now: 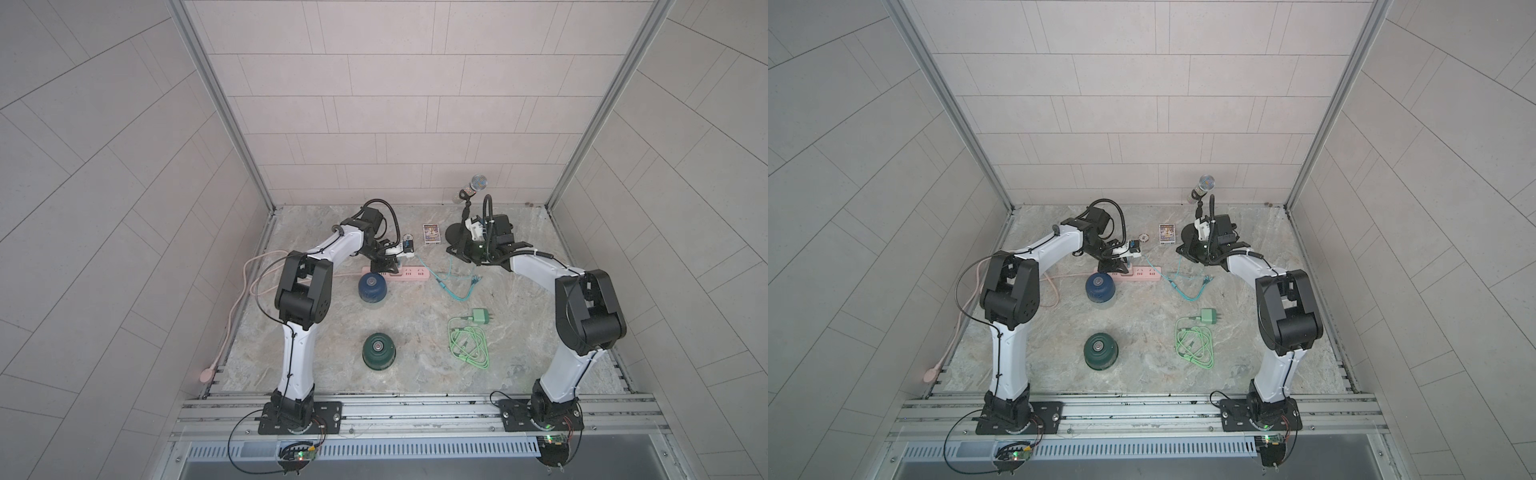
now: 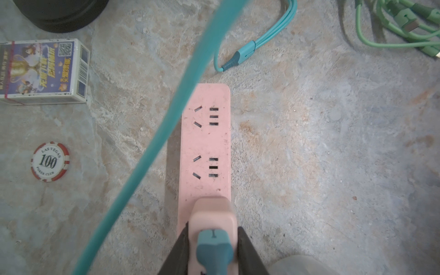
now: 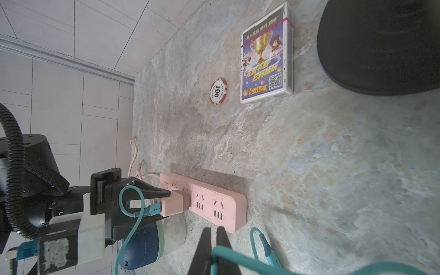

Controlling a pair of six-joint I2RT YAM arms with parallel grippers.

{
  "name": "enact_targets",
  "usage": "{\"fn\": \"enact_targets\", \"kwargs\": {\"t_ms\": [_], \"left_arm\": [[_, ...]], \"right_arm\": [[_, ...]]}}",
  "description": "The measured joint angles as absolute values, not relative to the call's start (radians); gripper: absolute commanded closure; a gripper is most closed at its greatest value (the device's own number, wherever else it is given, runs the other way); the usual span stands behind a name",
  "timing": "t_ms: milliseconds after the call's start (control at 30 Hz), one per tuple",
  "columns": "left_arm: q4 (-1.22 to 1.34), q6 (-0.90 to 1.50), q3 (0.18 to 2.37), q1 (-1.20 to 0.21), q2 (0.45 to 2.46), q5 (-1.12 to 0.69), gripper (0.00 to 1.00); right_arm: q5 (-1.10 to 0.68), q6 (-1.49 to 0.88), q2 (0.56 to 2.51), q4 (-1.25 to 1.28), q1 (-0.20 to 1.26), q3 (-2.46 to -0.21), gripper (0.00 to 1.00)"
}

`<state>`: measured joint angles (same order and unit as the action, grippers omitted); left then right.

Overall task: Charge the cordless meat grinders
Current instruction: Insert the plug into the socket.

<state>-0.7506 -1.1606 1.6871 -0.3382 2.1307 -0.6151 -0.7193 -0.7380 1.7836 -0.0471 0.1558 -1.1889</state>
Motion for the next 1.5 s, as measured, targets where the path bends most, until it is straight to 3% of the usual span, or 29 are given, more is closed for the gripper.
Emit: {"fn": "enact_targets", "kwargs": {"t_ms": [400, 800, 1333, 1500], "left_arm": [[-0.761, -1.168, 1.683, -0.343, 2.127, -0.616, 0.92], [-0.765, -1.168, 1.683, -0.345, 2.12, -0.612, 0.72], [-0.82, -1.141, 1.667, -0.345, 2.117, -0.597, 0.5], [-0.826, -1.133, 1.667, -0.345, 2.117, -0.598, 0.5]], "right_arm": [[-0.745, -0.776, 1.74, 0.009, 0.141, -1.162, 0.9], [-0.765, -0.782, 1.739, 0.017, 0.138, -1.165, 0.85], [-0.787, -0.752, 1.739, -0.02, 0.143, -1.193, 0.66], [-0.785, -0.733, 1.739, -0.044, 0.146, -1.196, 0.56]]}}
